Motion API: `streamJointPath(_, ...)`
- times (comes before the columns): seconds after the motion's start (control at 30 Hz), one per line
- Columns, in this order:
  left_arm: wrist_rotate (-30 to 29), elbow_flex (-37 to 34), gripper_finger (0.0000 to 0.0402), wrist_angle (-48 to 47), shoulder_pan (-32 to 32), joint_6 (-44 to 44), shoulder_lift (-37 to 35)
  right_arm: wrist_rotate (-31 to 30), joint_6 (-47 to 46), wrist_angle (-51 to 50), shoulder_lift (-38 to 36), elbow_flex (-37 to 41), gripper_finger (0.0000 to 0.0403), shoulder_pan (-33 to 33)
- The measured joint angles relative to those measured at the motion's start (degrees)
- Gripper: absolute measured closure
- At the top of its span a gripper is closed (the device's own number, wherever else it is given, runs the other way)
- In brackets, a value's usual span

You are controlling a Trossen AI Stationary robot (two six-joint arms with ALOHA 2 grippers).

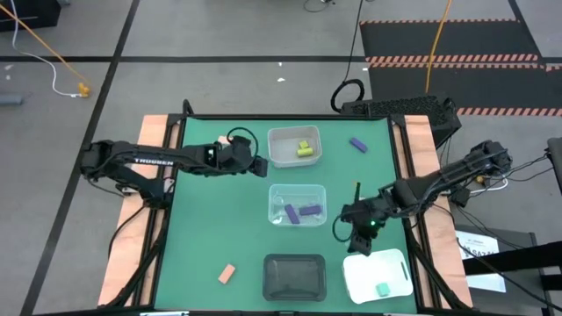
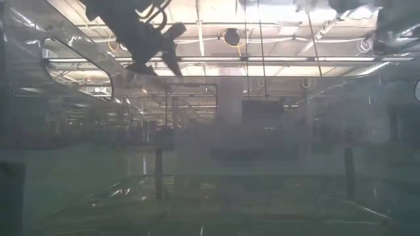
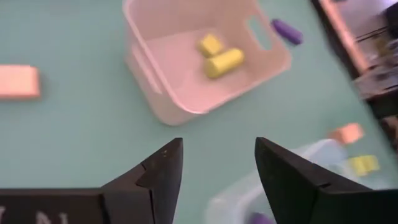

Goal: Sort & place blocks by color
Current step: Put the bottom blue block into the white bin

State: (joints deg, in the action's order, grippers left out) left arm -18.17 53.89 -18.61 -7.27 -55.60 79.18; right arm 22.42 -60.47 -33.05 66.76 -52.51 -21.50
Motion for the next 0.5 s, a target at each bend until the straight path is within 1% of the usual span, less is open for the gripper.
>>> streamJointPath(0.1, 0.2, 0.0, 0.0212, -2.1, -1.9, 4.3, 0.0, 1.2, -2.3, -1.2, 0.0, 0.0, 0.0281, -2.7)
streamJointPath(0.17, 1.6, 0.0, 0.0216, -2.4, -2.9, 5.5, 0.0, 1.7, -3.7, -1.4, 0.0, 0.0, 0.0281, -4.9)
streamJointPath(0.23, 4.7, 0.0, 0.0219, -2.5, -3.5, 5.8, 0.0, 1.9, -4.9, -2.0, 0.0, 0.0, 0.0281, -7.8)
streamJointPath(0.37, 13.4, 0.0, 0.0228, -2.8, -3.0, 6.0, 0.0, 1.7, -6.4, -1.5, 0.2, 0.0, 0.0281, -14.5)
streamJointPath(0.43, 17.1, 0.0, 0.0236, -3.7, -1.4, 6.0, 0.0, 0.6, -6.4, -1.6, 0.5, 0.0, 0.0281, -17.6)
streamJointPath(0.5, 19.1, 0.0, 0.0245, -5.0, 1.3, 5.6, 0.0, -1.8, -6.3, -2.1, 0.9, 0.0, 0.0281, -20.0)
